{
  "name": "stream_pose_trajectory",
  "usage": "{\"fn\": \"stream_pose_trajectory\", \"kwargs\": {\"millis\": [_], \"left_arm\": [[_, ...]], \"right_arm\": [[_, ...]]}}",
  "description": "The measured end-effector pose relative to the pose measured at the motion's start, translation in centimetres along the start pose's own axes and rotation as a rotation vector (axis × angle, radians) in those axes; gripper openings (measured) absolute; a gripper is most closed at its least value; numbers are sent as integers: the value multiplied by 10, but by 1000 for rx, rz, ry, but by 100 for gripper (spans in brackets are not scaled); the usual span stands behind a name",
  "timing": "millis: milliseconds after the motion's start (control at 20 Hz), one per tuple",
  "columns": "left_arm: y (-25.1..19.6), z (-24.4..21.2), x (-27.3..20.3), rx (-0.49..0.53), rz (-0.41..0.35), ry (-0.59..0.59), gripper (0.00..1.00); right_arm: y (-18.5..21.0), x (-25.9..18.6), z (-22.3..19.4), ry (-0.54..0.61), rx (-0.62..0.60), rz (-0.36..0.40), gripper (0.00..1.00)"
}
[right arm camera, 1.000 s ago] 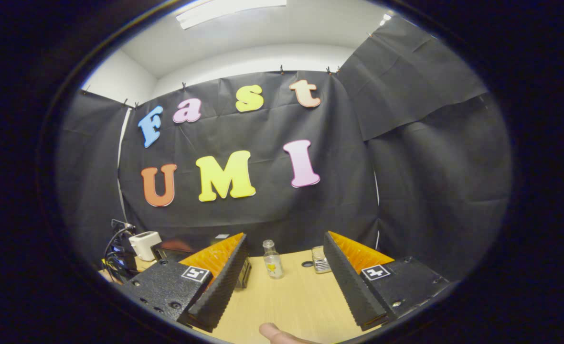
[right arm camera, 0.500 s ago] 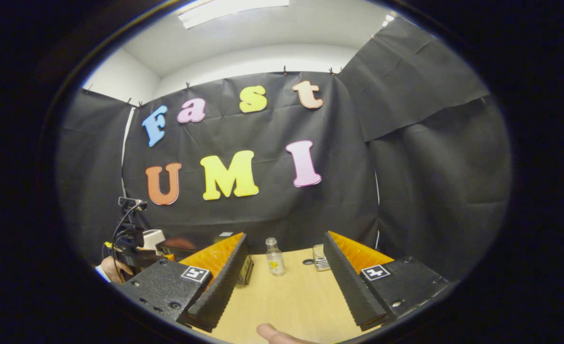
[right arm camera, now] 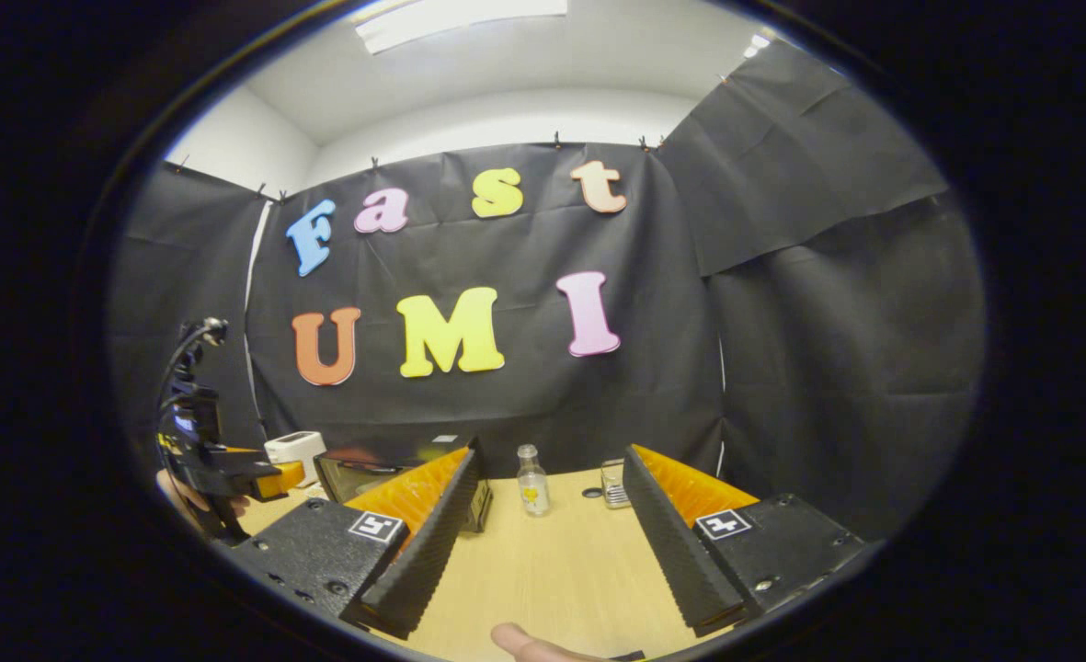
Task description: Open the electric oven with the left hand, put the food in, and close the electric oven.
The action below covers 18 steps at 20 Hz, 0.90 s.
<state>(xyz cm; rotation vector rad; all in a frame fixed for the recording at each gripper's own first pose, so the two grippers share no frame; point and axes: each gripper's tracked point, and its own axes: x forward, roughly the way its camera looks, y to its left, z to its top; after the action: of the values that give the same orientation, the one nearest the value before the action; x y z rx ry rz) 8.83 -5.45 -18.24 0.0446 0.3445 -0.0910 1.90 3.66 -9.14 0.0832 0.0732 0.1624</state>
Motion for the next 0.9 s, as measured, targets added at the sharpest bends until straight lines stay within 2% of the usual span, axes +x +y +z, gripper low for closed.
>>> {"fn": "stream_pose_trajectory", "kwargs": {"millis": [200, 400, 500, 550, 600, 750, 900], "left_arm": [[-2, 40, -67, -47, -4, -97, 95], [-2, 80, -131, -31, -14, -221, 95], [-2, 84, -156, -4, -12, -244, 96], [-2, 82, -166, 0, -2, -253, 96], [0, 79, -175, -8, 10, -262, 96], [2, 70, -189, -48, 42, -297, 96], [-4, 62, -194, -62, 33, -294, 96]], "right_arm": [[-12, -32, 20, -21, -36, -44, 96], [-12, -67, 47, -80, -58, -46, 96], [-11, -80, 61, -119, -70, -47, 96], [-11, -86, 64, -133, -79, -48, 100], [-12, -90, 63, -140, -91, -54, 95], [-11, -99, 61, -148, -112, -55, 96], [-14, -104, 60, -161, -110, -56, 96]]}}
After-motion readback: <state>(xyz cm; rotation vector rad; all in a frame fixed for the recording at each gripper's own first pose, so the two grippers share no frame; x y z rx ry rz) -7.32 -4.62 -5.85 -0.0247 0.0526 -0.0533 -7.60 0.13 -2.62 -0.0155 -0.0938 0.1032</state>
